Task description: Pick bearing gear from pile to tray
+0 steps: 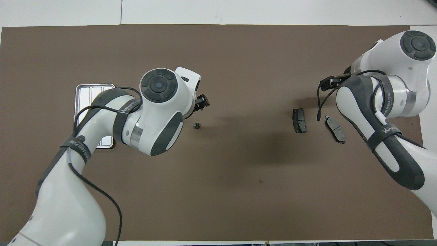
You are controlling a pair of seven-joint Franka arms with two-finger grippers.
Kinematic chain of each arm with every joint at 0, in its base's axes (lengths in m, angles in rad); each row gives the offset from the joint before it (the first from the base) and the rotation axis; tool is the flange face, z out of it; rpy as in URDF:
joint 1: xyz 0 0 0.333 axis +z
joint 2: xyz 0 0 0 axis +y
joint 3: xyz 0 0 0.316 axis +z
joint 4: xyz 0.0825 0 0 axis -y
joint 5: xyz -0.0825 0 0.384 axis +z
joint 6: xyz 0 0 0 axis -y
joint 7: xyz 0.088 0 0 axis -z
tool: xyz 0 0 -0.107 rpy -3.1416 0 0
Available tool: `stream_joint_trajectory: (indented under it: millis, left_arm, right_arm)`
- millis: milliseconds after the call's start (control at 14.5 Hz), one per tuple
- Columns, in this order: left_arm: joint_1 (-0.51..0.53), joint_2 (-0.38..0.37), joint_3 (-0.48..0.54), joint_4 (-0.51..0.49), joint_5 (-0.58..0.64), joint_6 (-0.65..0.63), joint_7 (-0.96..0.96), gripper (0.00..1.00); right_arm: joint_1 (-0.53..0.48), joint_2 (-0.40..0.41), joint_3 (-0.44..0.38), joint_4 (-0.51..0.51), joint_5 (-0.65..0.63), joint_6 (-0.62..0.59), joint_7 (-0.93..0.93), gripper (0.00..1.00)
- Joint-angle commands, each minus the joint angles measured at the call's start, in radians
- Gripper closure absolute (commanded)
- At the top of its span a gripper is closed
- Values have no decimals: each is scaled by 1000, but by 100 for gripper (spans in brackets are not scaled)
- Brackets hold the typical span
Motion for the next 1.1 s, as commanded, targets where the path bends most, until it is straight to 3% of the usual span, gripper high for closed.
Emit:
stream_joint_trajectory:
  millis: [0,207,758,895,1033]
  left_arm:
    - [-21,26,19,-8,8,41,-51,0]
    - [-41,20,19,-91,8,118,-59,0]
    - [-65,7,17,-158,6,173,-83,7]
    - [-67,7,17,-171,6,184,-83,12]
    - [-67,7,17,-169,6,178,-83,33]
  right_arm:
    - [-15,70,13,34,-47,36,84,0]
    - [-15,128,12,79,-64,39,136,0]
    - [-16,202,12,120,-71,91,156,0]
    - [-15,229,12,161,-71,99,154,0]
    - [-15,229,13,163,-70,102,156,0]
